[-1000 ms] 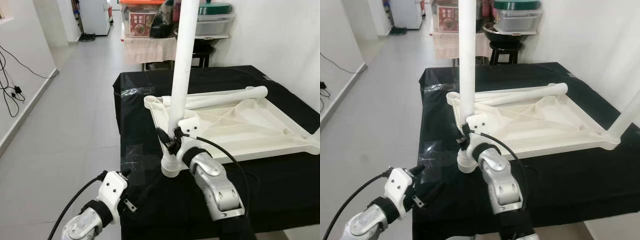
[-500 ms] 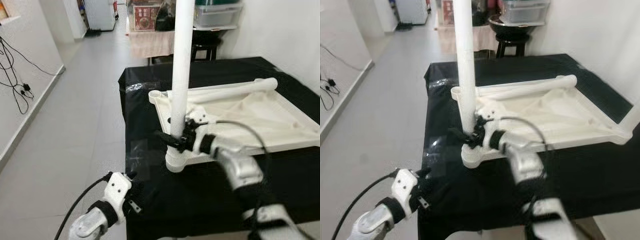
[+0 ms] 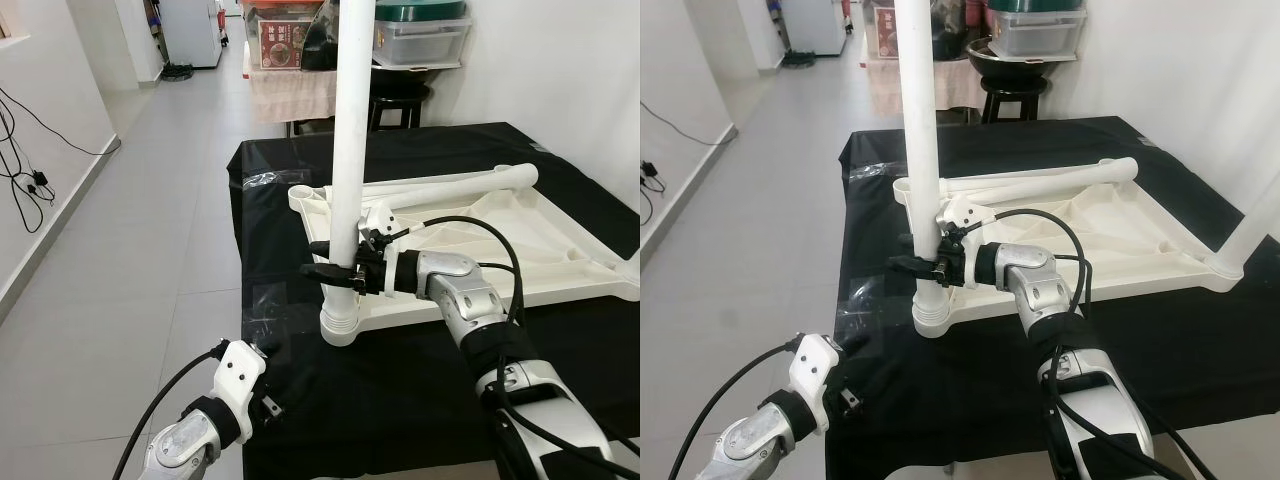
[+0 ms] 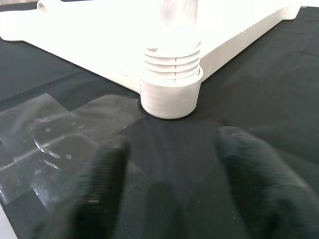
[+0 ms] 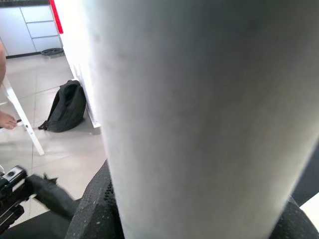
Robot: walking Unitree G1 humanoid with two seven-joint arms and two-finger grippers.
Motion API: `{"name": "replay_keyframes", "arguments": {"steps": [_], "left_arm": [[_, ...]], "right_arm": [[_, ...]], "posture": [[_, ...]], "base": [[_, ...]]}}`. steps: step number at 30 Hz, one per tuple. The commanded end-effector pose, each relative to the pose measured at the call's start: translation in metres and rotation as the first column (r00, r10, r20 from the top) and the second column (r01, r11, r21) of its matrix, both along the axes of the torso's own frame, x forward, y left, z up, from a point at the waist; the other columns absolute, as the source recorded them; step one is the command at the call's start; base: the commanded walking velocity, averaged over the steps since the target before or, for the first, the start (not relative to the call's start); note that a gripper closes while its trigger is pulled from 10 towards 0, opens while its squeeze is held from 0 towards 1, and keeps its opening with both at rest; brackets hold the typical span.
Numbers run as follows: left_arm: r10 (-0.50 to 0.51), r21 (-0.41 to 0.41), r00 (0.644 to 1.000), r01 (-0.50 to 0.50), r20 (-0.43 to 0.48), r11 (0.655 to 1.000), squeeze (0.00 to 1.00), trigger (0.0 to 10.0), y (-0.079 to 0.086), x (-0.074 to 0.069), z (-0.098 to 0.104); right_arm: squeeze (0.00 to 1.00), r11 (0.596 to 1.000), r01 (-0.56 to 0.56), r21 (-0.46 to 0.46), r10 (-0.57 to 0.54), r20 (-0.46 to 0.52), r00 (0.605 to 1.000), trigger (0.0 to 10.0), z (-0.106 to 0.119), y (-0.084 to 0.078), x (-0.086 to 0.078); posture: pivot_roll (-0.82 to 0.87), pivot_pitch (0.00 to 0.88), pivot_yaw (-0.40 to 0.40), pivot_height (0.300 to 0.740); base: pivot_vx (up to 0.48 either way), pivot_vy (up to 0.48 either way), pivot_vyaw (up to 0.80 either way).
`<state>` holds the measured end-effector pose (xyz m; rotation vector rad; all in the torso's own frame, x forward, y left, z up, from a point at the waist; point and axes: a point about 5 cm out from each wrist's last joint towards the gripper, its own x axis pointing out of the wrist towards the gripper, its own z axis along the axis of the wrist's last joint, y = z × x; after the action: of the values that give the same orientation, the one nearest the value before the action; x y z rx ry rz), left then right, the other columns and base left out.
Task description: Building children table
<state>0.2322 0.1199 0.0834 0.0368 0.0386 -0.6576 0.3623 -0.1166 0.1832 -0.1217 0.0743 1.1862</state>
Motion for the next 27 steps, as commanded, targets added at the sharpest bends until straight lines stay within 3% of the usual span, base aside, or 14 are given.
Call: {"name": "replay_keyframes", "arguments": {"steps": [1, 5, 8, 9, 10, 11, 12, 13, 14, 17, 24, 25, 26, 27], "left_arm": [[0.002, -0.012, 1.000, -0.002, -0.002, 1.000, 0.00, 0.0, 0.001, 0.001, -0.002], [-0.001, -0.017, 1.000, 0.001, 0.005, 1.000, 0.00, 0.0, 0.001, 0.001, -0.002], [-0.001, -0.018, 1.000, 0.001, 0.007, 1.000, 0.00, 0.0, 0.001, 0.001, -0.002], [-0.002, -0.020, 1.000, 0.003, 0.007, 1.000, 0.00, 0.0, 0.001, 0.001, -0.002], [-0.004, -0.021, 1.000, 0.004, 0.007, 1.000, 0.00, 0.0, 0.002, 0.001, -0.002], [-0.004, -0.021, 1.000, 0.004, 0.007, 1.000, 0.00, 0.0, 0.002, 0.001, -0.002], [-0.006, -0.020, 1.000, 0.006, 0.007, 1.000, 0.00, 0.0, 0.003, 0.002, -0.001], [-0.006, -0.020, 1.000, 0.006, 0.007, 1.000, 0.00, 0.0, 0.003, 0.002, -0.001], [-0.008, -0.019, 1.000, 0.008, 0.007, 1.000, 0.00, 0.0, 0.003, 0.002, -0.002], [-0.015, -0.019, 1.000, 0.015, 0.004, 1.000, 0.00, 0.0, 0.002, 0.004, -0.003], [-0.003, -0.019, 1.000, 0.003, 0.013, 1.000, 0.00, 0.0, 0.002, 0.006, -0.003], [0.004, -0.020, 1.000, -0.003, 0.015, 1.000, 0.00, 0.0, 0.002, 0.007, -0.003], [0.008, -0.022, 1.000, -0.007, 0.016, 1.000, 0.00, 0.0, 0.002, 0.008, -0.003], [0.008, -0.022, 1.000, -0.007, 0.015, 1.000, 0.00, 6.0, 0.003, 0.009, -0.003]], "right_arm": [[0.00, 0.999, 0.033, -0.019, -0.033, -0.030, 0.999, 0.0, -0.012, -0.007, -0.002], [0.00, 0.987, 0.160, 0.004, -0.160, -0.060, 0.985, 0.0, -0.035, -0.017, -0.017], [0.00, 0.983, 0.181, 0.005, -0.180, -0.066, 0.981, 0.0, -0.039, -0.017, -0.019], [0.00, 0.939, 0.341, -0.031, -0.343, -0.084, 0.936, 0.0, -0.057, -0.010, -0.029], [0.00, 0.821, 0.570, -0.037, -0.568, -0.151, 0.809, 0.0, -0.076, -0.001, -0.045], [0.00, 0.821, 0.570, -0.037, -0.568, -0.151, 0.809, 0.0, -0.076, -0.001, -0.045], [0.00, 0.737, 0.674, -0.056, -0.673, -0.163, 0.722, 0.0, -0.085, 0.012, -0.060], [0.00, 0.737, 0.674, -0.056, -0.673, -0.163, 0.722, 0.0, -0.085, 0.012, -0.060], [0.00, 0.694, 0.717, -0.065, -0.715, -0.179, 0.676, 0.0, -0.089, 0.022, -0.069], [0.00, 0.715, 0.697, -0.055, -0.696, -0.152, 0.702, 0.0, -0.087, 0.031, -0.062], [0.00, 0.702, 0.712, -0.038, -0.708, -0.151, 0.690, 0.0, -0.083, 0.030, -0.050], [0.00, 0.714, 0.700, -0.006, -0.692, -0.159, 0.704, 10.0, -0.078, 0.030, -0.047], [0.00, 0.723, 0.690, 0.016, -0.679, -0.164, 0.716, 10.0, -0.075, 0.030, -0.045], [1.00, 0.751, 0.658, 0.050, -0.643, -0.165, 0.747, 10.0, -0.066, 0.032, -0.045]], "posture": [[-0.03, 0.000, -0.014, 0.740], [-0.05, 0.000, -0.021, 0.740], [-0.05, 0.000, -0.021, 0.740], [-0.04, 0.000, -0.030, 0.740], [-0.05, 0.000, -0.017, 0.740], [-0.05, 0.000, -0.017, 0.740], [-0.05, 0.000, -0.005, 0.740], [-0.05, 0.000, -0.005, 0.740], [-0.06, 0.000, 0.003, 0.740], [-0.05, 0.000, -0.014, 0.740], [-0.05, 0.000, -0.013, 0.740], [-0.05, 0.000, -0.007, 0.740], [-0.05, 0.000, -0.006, 0.740], [-0.05, 0.000, -0.005, 0.740]], "base": [[0.000, 0.000, 0.00], [0.000, 0.000, 0.00], [0.000, 0.000, 0.00], [0.000, 0.000, 0.00], [0.000, 0.000, 0.00], [0.000, 0.000, 0.00], [0.000, 0.000, 0.00], [0.000, 0.000, 0.00], [0.000, 0.000, 0.00], [0.000, 0.000, 0.00], [0.000, 0.000, 0.00], [0.000, 0.000, 0.00], [0.000, 0.000, 0.00], [0.000, 0.000, 0.00]]}}
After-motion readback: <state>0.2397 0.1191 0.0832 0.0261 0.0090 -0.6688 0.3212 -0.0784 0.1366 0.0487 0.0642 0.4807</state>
